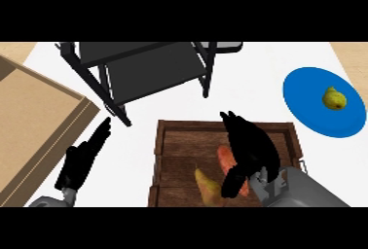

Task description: Pick the sweet potato from the tray and place it in the tiered shelf

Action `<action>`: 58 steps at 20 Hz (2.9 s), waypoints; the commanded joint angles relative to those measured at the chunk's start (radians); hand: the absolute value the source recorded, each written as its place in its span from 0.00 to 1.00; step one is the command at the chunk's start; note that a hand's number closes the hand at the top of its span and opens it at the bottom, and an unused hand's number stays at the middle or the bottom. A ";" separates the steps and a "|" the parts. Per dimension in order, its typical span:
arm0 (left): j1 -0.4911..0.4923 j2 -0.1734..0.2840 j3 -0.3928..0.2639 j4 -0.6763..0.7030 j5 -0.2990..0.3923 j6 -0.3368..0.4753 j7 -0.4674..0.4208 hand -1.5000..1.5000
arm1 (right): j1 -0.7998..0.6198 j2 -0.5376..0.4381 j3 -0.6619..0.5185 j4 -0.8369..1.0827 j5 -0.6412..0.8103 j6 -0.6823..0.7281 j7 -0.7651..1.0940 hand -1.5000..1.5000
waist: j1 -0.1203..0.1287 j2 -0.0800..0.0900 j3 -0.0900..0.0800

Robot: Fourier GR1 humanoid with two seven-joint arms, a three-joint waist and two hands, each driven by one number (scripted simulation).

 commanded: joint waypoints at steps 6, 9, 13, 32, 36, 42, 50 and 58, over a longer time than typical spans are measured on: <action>0.000 -0.024 0.004 -0.031 -0.031 0.034 0.034 0.50 | -0.034 0.139 0.044 0.092 0.060 0.061 0.279 0.00 | -0.016 -0.003 0.001; 0.019 -0.028 0.009 0.013 -0.040 0.025 -0.008 0.50 | -0.001 0.091 0.044 0.117 0.115 0.054 0.227 0.00 | -0.023 -0.002 0.001; 0.023 0.007 0.039 0.008 0.002 -0.044 0.000 0.50 | -0.010 0.155 0.067 0.126 0.155 0.081 0.285 0.00 | -0.021 -0.003 0.001; -0.004 -0.034 0.087 0.045 -0.038 -0.051 -0.007 0.50 | 0.056 0.147 -0.013 0.273 0.255 0.143 0.082 0.00 | -0.019 0.001 0.001; 0.016 -0.034 0.076 -0.017 -0.050 -0.055 0.022 0.50 | 0.087 0.152 -0.039 0.340 0.286 0.121 0.024 0.00 | -0.015 0.001 0.002; 0.040 -0.060 0.077 -0.013 -0.089 -0.047 -0.004 0.50 | 0.116 0.168 -0.026 0.344 0.343 0.140 -0.116 1.00 | -0.015 0.001 0.002; 0.024 -0.101 0.087 -0.015 -0.107 -0.059 0.034 0.50 | 0.116 0.215 -0.086 0.351 0.456 0.115 -0.148 1.00 | -0.018 0.001 0.002; 0.073 -0.092 0.120 -0.065 -0.131 -0.092 0.033 0.50 | 0.157 0.242 -0.123 0.141 0.606 0.162 -0.070 1.00 | -0.021 -0.001 0.002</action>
